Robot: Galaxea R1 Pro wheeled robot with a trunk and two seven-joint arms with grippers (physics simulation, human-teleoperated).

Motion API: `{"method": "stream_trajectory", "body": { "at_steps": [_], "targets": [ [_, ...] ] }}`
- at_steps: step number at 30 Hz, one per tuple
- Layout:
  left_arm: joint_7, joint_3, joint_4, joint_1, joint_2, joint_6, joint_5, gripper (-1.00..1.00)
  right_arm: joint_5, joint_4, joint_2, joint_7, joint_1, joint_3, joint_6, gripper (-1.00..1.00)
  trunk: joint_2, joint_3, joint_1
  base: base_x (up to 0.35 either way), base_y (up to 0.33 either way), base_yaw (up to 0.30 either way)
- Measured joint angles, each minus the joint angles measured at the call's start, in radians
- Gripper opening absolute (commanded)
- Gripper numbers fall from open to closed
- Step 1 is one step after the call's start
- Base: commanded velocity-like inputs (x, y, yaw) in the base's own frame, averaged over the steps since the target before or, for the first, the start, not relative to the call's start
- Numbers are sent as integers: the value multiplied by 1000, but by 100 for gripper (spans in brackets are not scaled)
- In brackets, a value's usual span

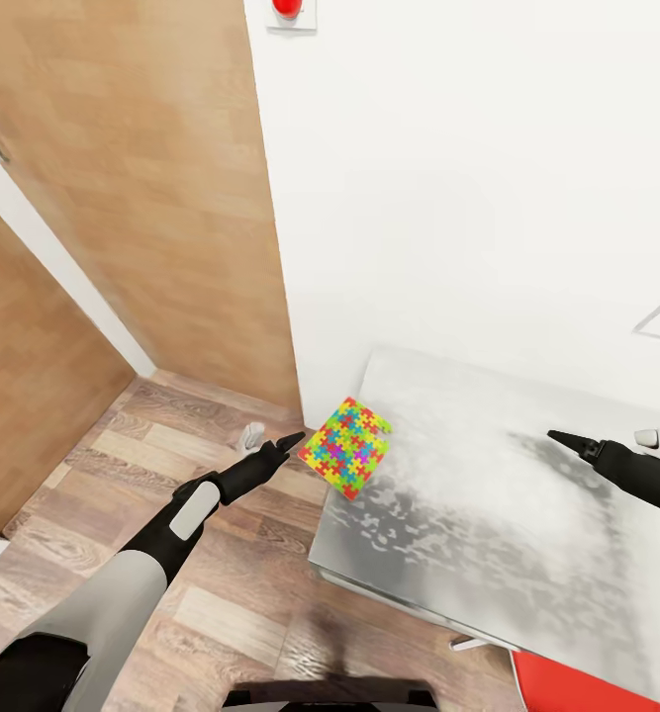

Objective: Put all the toys in the child's room - the three board games (two on the bed and one on the table), the two jigsaw puzzles on the table, and the tennis ball on the table - inside the toy box on the table in the child's room.

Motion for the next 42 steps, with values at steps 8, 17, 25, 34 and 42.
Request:
{"method": "stream_trajectory", "body": {
  "at_steps": [8,17,25,34,42],
  "targets": [
    [0,0,0,0,0,0,0,100,0,0,1,0,0,0,0,100,0,0,0,0,0,-225],
    [1,0,0,0,0,0,0,100,0,0,1,1,0,0,0,100,0,0,0,0,0,-248],
    [1,0,0,0,0,0,0,100,0,0,0,1,0,0,0,100,0,0,0,0,0,-81],
    [1,0,0,0,0,0,0,100,0,0,0,1,0,0,0,100,0,0,0,0,0,-17],
    [1,1,-1,0,0,3,8,-100,0,0,0,1,0,0,0,100,0,0,0,0,0,-4]
  ]
}}
